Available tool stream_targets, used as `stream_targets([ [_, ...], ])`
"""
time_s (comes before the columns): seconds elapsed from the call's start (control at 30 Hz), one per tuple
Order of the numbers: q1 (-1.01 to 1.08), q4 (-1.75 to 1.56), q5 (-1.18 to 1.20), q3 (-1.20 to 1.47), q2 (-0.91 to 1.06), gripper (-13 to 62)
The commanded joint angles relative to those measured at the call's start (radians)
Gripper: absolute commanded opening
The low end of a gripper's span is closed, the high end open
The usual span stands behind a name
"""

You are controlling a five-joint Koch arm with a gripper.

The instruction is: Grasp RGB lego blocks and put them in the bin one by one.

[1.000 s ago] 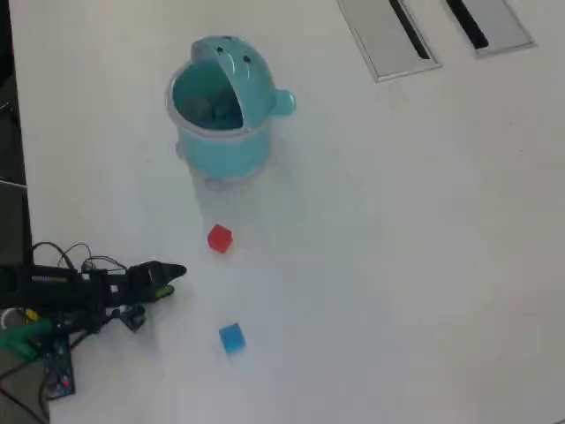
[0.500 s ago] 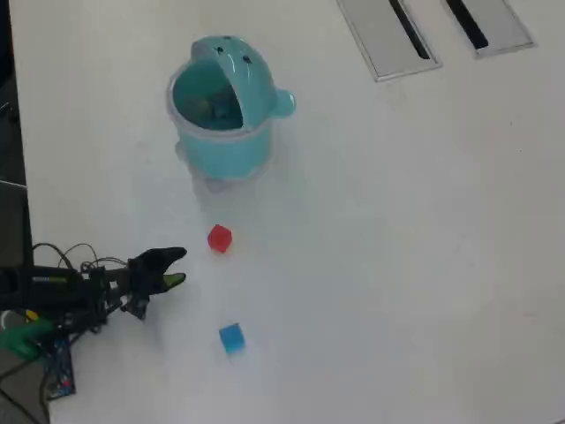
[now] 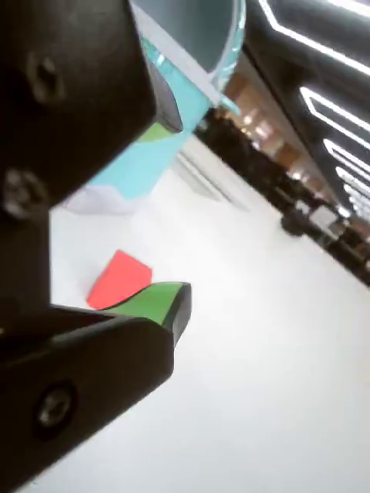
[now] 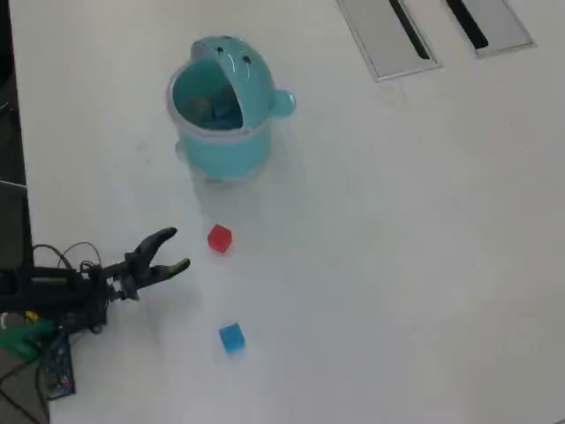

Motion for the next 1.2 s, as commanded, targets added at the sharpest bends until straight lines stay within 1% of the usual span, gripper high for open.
stream_targets([
  [0.0,-0.009,-0.084,-0.083,0.021,0.054,32.9],
  [0.23,-0.051,-0.121,-0.279,-0.021,0.055,31.9],
  [0.47,-0.117,-0.124,-0.408,-0.123,0.057,31.2],
  [0.67,-0.144,0.025,-0.502,-0.212,0.064,31.6],
  [0.77,-0.170,0.104,-0.502,-0.268,0.064,31.6],
  [0.9,-0.210,0.135,-0.600,-0.293,0.060,31.6],
  [1.0,-0.219,0.265,-0.641,-0.360,0.060,31.6],
  [1.13,-0.233,0.350,-0.776,-0.414,0.060,31.7],
  [1.17,-0.232,0.413,-0.793,-0.440,0.058,31.7],
])
